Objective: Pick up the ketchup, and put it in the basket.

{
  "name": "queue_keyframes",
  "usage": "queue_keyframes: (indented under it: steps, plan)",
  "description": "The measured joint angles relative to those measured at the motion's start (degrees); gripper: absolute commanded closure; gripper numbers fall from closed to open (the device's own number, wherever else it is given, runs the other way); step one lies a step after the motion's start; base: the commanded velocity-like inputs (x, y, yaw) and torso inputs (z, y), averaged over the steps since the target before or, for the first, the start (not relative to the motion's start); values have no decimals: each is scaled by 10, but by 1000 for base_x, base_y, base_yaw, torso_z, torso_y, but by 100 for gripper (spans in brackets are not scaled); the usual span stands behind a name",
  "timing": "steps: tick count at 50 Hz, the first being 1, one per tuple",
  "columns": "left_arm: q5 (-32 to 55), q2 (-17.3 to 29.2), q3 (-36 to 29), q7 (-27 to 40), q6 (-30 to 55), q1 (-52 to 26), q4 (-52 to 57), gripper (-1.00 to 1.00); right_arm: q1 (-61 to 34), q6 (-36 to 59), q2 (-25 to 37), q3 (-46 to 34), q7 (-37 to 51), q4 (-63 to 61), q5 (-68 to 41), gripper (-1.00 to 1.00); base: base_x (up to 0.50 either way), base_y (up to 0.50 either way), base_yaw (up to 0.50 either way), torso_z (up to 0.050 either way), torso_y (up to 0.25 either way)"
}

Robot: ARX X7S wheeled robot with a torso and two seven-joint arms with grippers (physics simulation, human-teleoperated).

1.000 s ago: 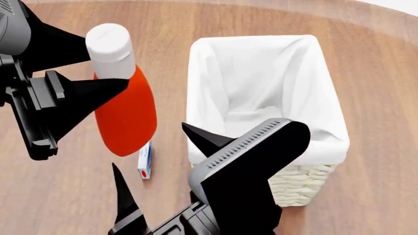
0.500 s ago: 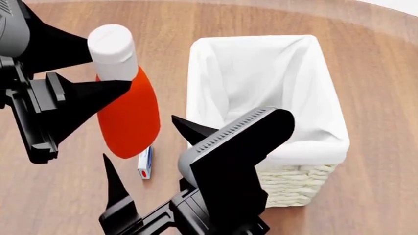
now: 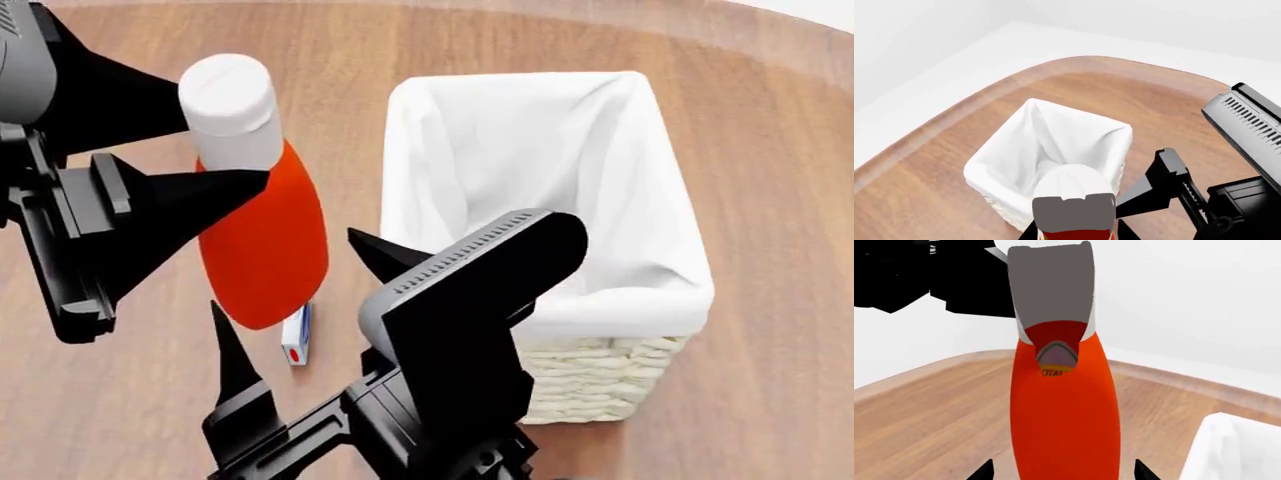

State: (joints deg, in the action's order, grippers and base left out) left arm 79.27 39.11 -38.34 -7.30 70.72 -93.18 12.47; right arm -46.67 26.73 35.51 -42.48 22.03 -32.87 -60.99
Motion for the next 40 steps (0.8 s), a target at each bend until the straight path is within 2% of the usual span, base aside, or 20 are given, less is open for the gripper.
queue_keyframes:
  steps: [40]
  plan:
    - [19, 0, -2, 7, -1, -4, 6, 100, -13, -8, -31, -10, -19, 45, 9, -100, 0, 0, 0, 0, 1]
